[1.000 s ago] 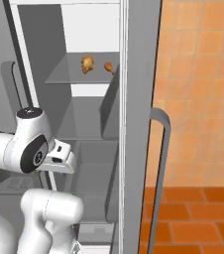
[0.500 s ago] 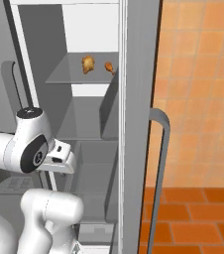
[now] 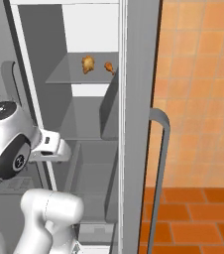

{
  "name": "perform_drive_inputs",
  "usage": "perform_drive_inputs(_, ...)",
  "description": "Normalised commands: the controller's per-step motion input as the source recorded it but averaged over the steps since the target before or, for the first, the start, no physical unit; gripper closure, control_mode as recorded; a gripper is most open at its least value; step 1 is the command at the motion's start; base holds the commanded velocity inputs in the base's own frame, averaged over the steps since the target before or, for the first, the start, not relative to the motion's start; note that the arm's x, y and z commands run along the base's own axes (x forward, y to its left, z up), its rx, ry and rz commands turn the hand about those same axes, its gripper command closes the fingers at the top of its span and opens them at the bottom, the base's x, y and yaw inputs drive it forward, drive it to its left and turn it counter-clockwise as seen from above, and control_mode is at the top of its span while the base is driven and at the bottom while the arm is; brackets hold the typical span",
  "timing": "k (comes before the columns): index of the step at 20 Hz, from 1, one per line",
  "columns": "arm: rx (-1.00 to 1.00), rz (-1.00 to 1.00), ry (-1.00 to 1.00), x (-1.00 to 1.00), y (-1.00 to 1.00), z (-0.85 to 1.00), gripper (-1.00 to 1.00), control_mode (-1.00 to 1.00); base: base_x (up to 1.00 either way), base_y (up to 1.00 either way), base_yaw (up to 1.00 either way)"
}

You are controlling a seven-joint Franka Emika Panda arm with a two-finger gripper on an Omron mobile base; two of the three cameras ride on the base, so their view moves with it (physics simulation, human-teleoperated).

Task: Place one broccoli and one chicken drumstick in each tupperware on the nearby counter, to pack two identical lunches.

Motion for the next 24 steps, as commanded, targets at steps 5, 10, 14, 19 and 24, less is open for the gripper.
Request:
perform_drive_inputs(5,-0.02,0.16,-0.40,0.64,-0.10,1.00,-1.00,-1.00,0.00,0.00,0.00)
perform_drive_inputs(10,0.09,0.09,-0.13,1.00,-0.27,0.98,-1.00,-1.00,0.00,0.00,0.00)
perform_drive_inputs(14,0.02,0.00,-0.08,1.00,-0.04,0.67,-1.00,-1.00,0.00,0.00,0.00)
perform_drive_inputs(19,0.02,-0.01,0.00,0.93,0.00,0.09,-1.00,-1.00,0.00,0.00,0.00)
perform_drive_inputs(24,0.09,0.01,-0.03,0.11,-0.02,0.12,-1.00,-1.00,0.00,0.00,0.00)
